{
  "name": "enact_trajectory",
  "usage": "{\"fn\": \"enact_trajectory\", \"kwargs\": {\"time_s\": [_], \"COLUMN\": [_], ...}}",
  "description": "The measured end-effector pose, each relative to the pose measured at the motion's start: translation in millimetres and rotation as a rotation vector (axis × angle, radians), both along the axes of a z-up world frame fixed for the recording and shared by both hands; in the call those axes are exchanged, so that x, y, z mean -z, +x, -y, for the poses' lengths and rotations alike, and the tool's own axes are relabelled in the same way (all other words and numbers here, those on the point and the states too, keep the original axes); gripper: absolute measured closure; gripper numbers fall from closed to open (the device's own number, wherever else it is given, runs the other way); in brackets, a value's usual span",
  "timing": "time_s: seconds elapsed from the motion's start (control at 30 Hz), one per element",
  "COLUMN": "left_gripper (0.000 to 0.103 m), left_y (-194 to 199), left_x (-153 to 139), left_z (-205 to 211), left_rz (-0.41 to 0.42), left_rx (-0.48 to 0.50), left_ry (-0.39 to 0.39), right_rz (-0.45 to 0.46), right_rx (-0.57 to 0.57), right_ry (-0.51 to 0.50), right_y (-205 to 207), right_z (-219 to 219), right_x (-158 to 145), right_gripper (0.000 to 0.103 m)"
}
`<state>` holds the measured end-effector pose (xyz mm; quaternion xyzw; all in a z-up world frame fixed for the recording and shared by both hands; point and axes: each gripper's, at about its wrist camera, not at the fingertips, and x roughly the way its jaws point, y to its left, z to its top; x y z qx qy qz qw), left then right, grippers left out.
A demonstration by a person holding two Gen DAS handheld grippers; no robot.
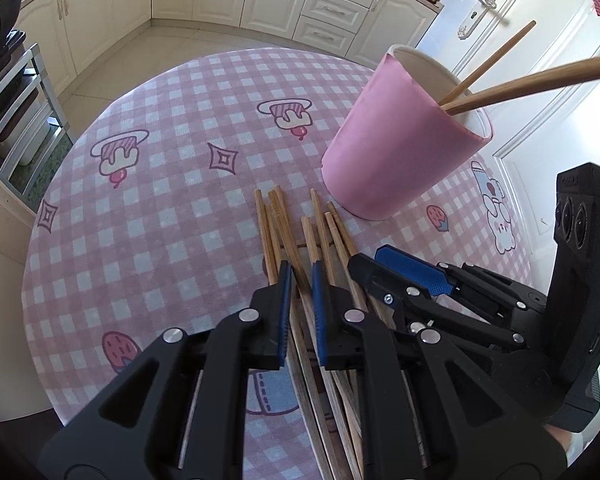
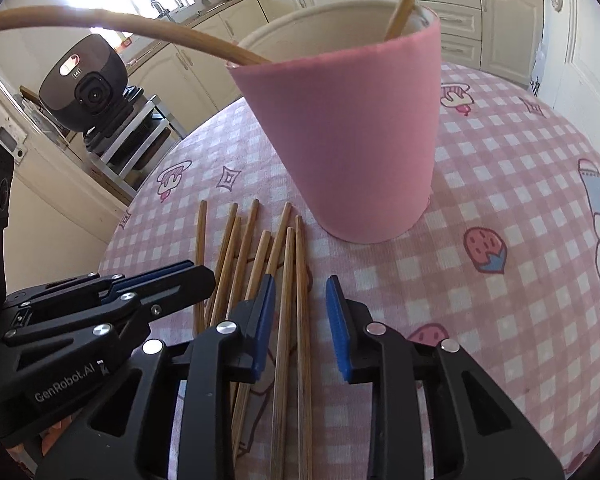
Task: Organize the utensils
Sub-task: 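Move both grippers back down to the chopstick pile beside the cup, then grasp a chopstick with the left gripper while the right gripper grasps another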
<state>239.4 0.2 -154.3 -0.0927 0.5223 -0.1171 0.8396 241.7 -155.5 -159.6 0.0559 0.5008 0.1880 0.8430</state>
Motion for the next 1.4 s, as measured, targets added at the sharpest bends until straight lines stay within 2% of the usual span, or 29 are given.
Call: {"fn": "enact_trajectory", "kwargs": {"time_s": [0.33, 0.77, 0.87, 1.1, 1.23, 1.4], "left_gripper": [0.092, 0.092, 0.092, 0.093, 0.092, 0.092], "left_y": [-5, -11, -17, -32, -33, -35], "left_x": [-4, -14, -23, -45, -43, -34], "left_z": [-9, 7, 6, 9, 10, 23], "left_rz": [0.007, 0.016, 0.031, 0.078, 0.035, -0.001], "left_rx": [0.013, 0.023, 0.027, 0.024, 0.013, 0.035], "left_ry": [0.0, -0.005, -0.011, 0.001, -0.037, -0.02], "right_rz": [-0.017, -0.007, 0.011, 0.1, 0.124, 0.102], "right_rx": [0.0, -0.032, -0.019, -0.033, -0.038, -0.024], "right_ry": [-0.054, -0.127, -0.094, -0.008, -0.013, -0.017], "right_y": [4, 14, 7, -25, -35, -31], "right_z": [-3, -24, -20, -7, -1, 7], "right_x": [5, 8, 4, -38, -48, -41], "right_gripper": [0.091, 0.098, 0.098, 0.098, 0.098, 0.098]}}
